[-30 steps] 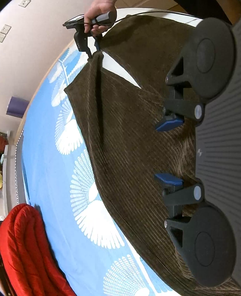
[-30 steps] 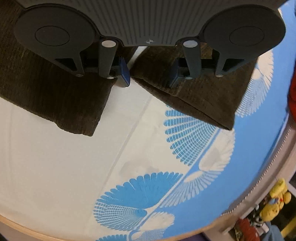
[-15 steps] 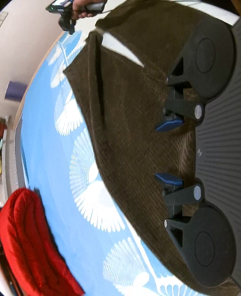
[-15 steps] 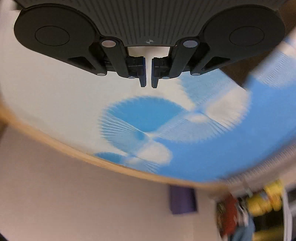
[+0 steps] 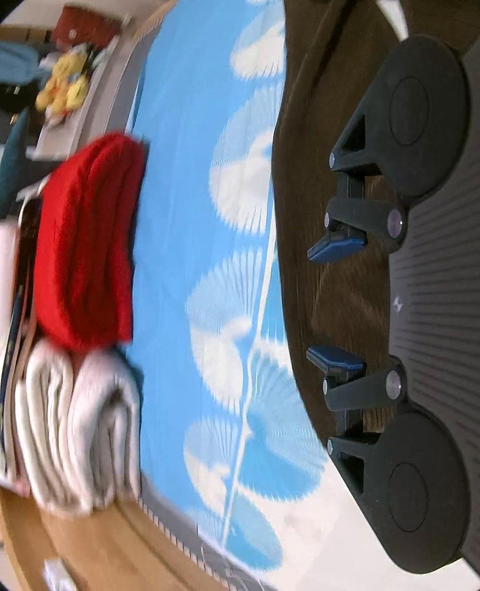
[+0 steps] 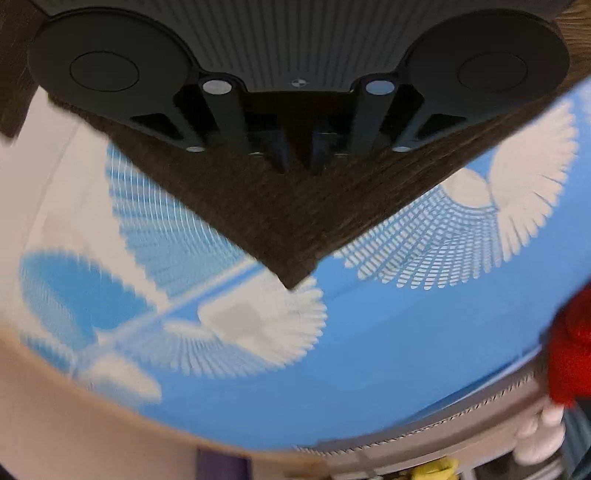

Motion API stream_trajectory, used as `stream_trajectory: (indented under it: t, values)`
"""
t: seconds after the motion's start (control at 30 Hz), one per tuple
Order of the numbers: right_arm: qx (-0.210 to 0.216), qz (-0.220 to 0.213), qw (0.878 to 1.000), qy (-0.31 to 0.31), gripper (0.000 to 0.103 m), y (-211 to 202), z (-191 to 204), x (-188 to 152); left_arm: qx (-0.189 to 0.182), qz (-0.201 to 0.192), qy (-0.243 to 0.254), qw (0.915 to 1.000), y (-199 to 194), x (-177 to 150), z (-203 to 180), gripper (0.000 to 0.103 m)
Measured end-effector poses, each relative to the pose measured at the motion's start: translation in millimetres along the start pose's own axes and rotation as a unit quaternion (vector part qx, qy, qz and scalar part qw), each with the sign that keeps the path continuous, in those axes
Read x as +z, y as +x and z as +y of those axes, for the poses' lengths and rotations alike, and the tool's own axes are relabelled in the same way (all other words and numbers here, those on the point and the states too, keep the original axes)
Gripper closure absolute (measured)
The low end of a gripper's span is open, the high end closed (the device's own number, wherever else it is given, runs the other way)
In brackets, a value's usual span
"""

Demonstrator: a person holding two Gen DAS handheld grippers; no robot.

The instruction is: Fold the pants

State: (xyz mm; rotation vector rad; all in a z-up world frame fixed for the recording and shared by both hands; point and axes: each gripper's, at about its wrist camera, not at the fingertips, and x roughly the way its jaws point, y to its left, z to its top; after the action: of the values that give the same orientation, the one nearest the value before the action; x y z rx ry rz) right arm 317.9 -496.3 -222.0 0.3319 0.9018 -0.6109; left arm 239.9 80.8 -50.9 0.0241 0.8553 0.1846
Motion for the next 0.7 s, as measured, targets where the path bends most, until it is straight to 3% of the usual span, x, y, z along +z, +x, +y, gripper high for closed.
stream_trajectory:
  t: [0.1, 0.23, 0.4, 0.47, 0.53, 0.6, 0.67, 0.7]
  values:
    - [-0.022, -0.023, 0.999, -0.015, 0.103, 12, 16, 7, 0.024, 0.006, 0.009, 0.9997, 18, 1, 2, 0.047]
    - [-0.053, -0.055, 0.992, -0.103, 0.103, 37, 47, 22, 0.042, -0.02, 0.001, 0.9989, 26, 14, 14, 0.048]
    - [-0.005, -0.038, 0.99, -0.134, 0.102, 53, 52, 59, 0.016, -0.026, -0.018, 0.9994, 24, 24, 17, 0.048]
    - [0.031, -0.032, 0.994, -0.102, 0.102, 48, 35, 71, 0.019, -0.033, -0.008, 0.9992, 23, 26, 14, 0.048]
    - [0.045, -0.063, 0.996, -0.034, 0.096, 28, 3, 73, 0.018, -0.034, -0.01, 0.9992, 23, 28, 15, 0.048]
    - [0.041, -0.099, 0.994, 0.027, 0.087, 3, -34, 65, 0.012, -0.033, -0.024, 0.9991, 22, 31, 19, 0.048]
    - [0.024, -0.123, 0.988, 0.085, 0.065, -18, -74, 48, 0.01, -0.034, -0.035, 0.9987, 20, 33, 23, 0.048]
    - [0.006, -0.127, 0.985, 0.114, 0.064, -28, -97, 37, 0.01, -0.033, -0.038, 0.9987, 19, 34, 24, 0.048]
